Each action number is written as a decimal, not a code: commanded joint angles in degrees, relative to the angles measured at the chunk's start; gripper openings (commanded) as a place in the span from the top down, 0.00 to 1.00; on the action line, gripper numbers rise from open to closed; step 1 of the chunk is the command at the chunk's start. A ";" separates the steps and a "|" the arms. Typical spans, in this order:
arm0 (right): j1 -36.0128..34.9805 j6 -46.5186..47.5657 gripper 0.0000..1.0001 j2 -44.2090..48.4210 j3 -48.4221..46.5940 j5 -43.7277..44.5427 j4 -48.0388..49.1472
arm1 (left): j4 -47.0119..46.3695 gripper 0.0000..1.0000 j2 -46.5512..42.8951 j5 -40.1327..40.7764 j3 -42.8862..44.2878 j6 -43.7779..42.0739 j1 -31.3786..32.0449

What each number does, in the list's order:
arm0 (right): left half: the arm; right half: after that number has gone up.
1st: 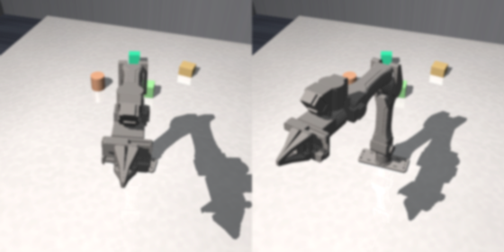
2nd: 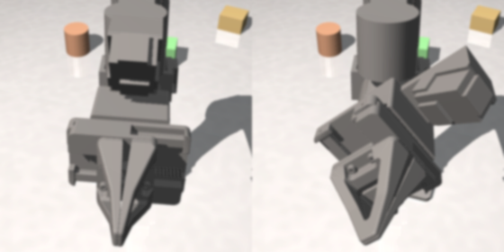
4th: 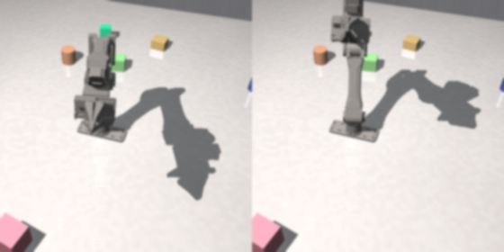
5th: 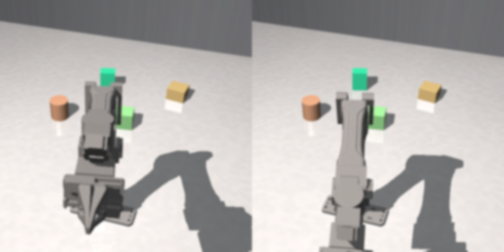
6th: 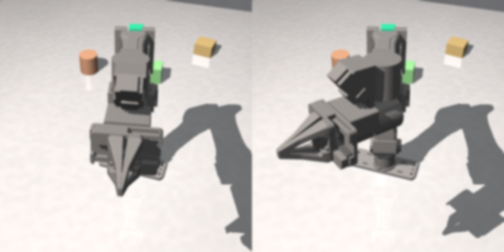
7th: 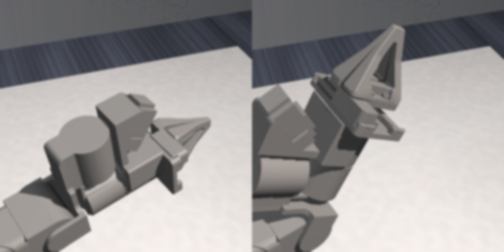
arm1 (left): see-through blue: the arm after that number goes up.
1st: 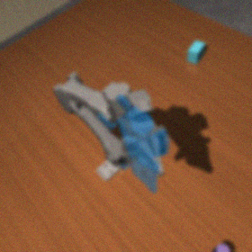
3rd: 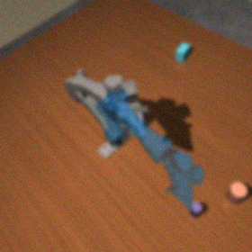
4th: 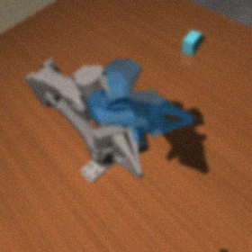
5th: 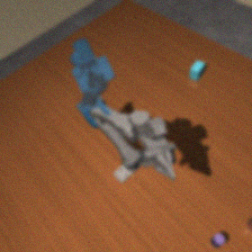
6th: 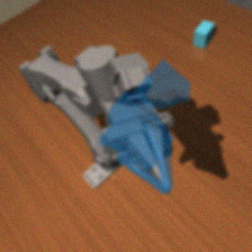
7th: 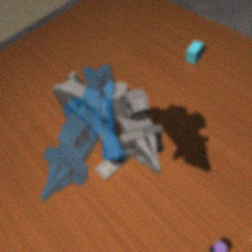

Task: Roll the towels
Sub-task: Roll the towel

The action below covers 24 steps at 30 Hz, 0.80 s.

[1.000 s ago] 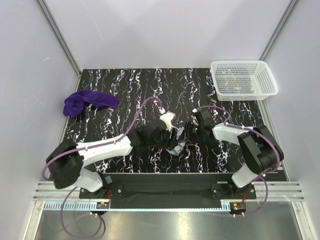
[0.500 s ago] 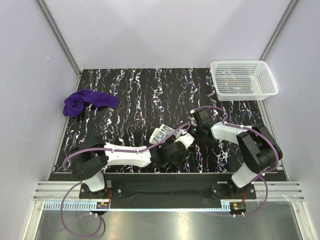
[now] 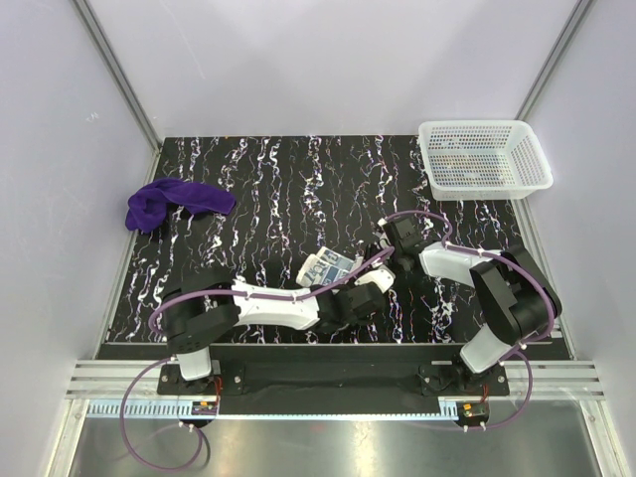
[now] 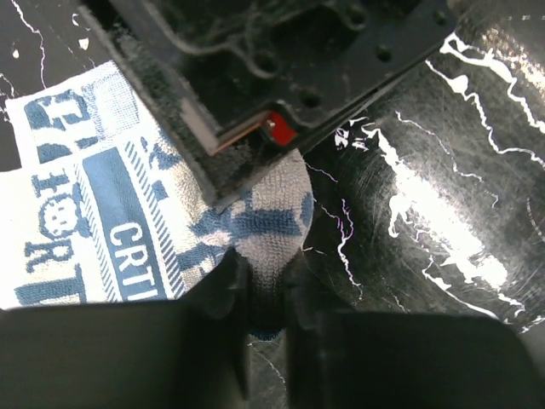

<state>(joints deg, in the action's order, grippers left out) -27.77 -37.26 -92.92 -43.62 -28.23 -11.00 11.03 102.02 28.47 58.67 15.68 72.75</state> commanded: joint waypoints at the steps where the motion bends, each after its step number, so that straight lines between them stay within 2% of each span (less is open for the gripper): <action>1: -0.71 1.39 0.73 0.90 -0.68 -1.30 -4.46 | -0.75 1.00 1.17 2.03 2.58 0.14 -0.24; 2: -0.71 1.31 0.72 1.08 -0.77 -1.13 -4.72 | -0.74 1.00 1.17 1.68 2.58 0.22 -0.33; 4: -0.71 1.05 0.55 1.78 -1.12 0.45 -6.12 | -0.66 1.00 0.82 0.98 2.41 0.31 -0.50; 7: -0.71 0.34 0.22 3.36 -2.00 4.92 -8.67 | 0.22 1.00 0.38 -0.25 2.24 1.45 -0.86; 8: -0.71 0.25 0.17 3.89 -2.35 6.42 -9.55 | 0.40 1.00 0.38 -0.78 2.15 1.80 -1.03; 10: -0.53 -0.18 0.12 5.21 -3.75 11.16 -11.92 | 0.92 1.00 -0.41 -0.96 1.62 2.77 -1.03; 15: 2.89 -1.68 0.10 7.66 -7.61 18.98 -16.59 | 0.58 1.00 -2.87 -3.15 -0.22 5.14 -2.17; 20: 11.05 -1.68 0.07 10.92 -10.61 23.47 -20.89 | -1.62 1.00 -5.33 -7.98 -2.77 7.52 -4.89; 24: 14.41 -1.33 0.06 15.48 -12.37 25.24 -22.22 | -4.95 1.00 -7.35 -12.28 -5.84 10.41 -7.35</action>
<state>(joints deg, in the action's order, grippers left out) -14.72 -38.72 -81.91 -53.19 -7.38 -30.46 9.72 97.49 21.34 55.13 22.55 67.16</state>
